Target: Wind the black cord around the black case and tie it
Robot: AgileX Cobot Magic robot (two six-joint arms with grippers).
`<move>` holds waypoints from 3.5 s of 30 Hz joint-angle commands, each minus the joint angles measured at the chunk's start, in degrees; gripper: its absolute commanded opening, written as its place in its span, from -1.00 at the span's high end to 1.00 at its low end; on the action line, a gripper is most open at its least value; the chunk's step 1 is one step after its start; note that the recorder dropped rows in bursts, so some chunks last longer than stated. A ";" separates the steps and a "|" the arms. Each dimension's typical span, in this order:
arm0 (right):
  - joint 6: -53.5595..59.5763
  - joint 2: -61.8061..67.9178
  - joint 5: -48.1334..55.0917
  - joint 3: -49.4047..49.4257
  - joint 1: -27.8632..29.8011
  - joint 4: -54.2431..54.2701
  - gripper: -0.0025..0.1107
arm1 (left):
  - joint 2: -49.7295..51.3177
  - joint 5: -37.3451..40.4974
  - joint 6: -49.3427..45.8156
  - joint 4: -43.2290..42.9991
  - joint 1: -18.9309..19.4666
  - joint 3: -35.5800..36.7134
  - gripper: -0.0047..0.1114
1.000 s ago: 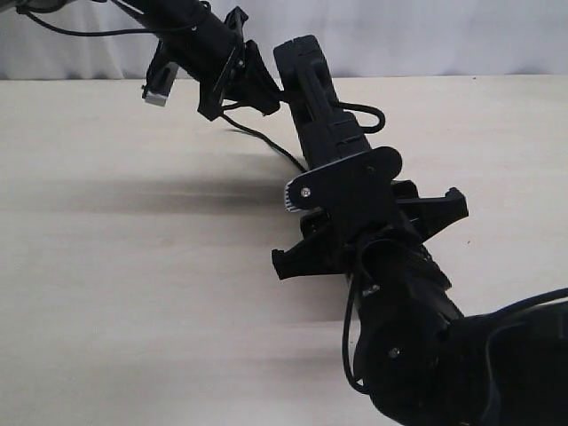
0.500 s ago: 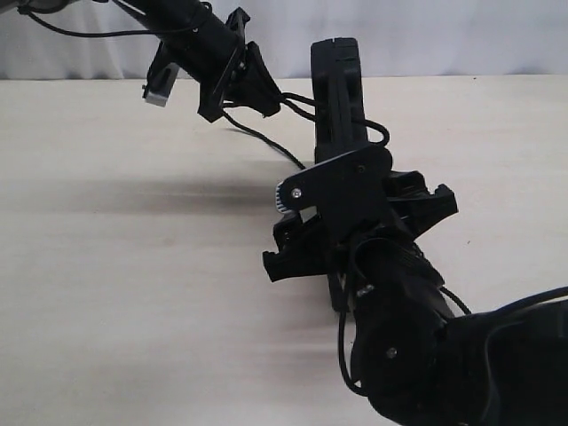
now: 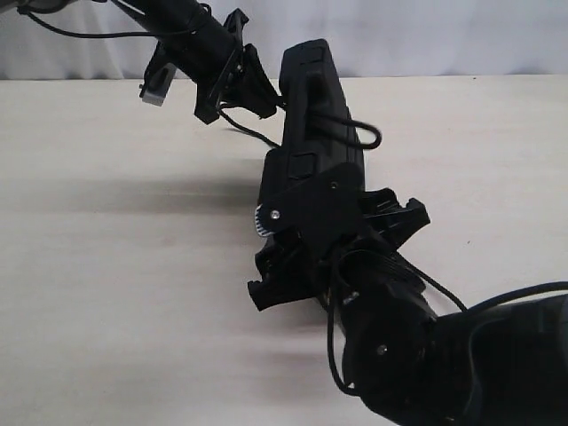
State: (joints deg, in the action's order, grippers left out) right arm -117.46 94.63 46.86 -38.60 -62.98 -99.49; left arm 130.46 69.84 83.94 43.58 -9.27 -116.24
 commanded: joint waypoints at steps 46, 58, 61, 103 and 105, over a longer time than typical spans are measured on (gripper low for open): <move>-3.11 -16.57 -10.21 -4.67 2.68 7.13 -0.58 | -0.75 0.12 -0.18 -3.90 -0.08 0.17 0.92; -3.49 -20.75 -77.47 -5.01 54.64 6.17 -0.41 | -0.75 0.12 -0.18 -3.90 -0.08 0.17 0.92; -3.49 -14.70 -87.82 -6.22 60.23 2.91 -0.41 | -0.75 0.12 -0.18 -3.90 -0.08 0.17 0.92; 0.93 0.88 -82.96 -14.86 52.22 8.19 0.88 | -0.75 0.12 -0.18 -5.59 -0.08 0.17 0.92; 0.93 0.88 -82.96 -14.86 52.22 8.19 0.88 | -0.75 0.12 -0.18 -5.59 -0.08 0.17 0.92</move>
State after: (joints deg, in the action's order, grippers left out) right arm -117.33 95.51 -35.79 -53.20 -10.73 -91.67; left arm 130.46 69.82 83.71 37.80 -9.27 -116.14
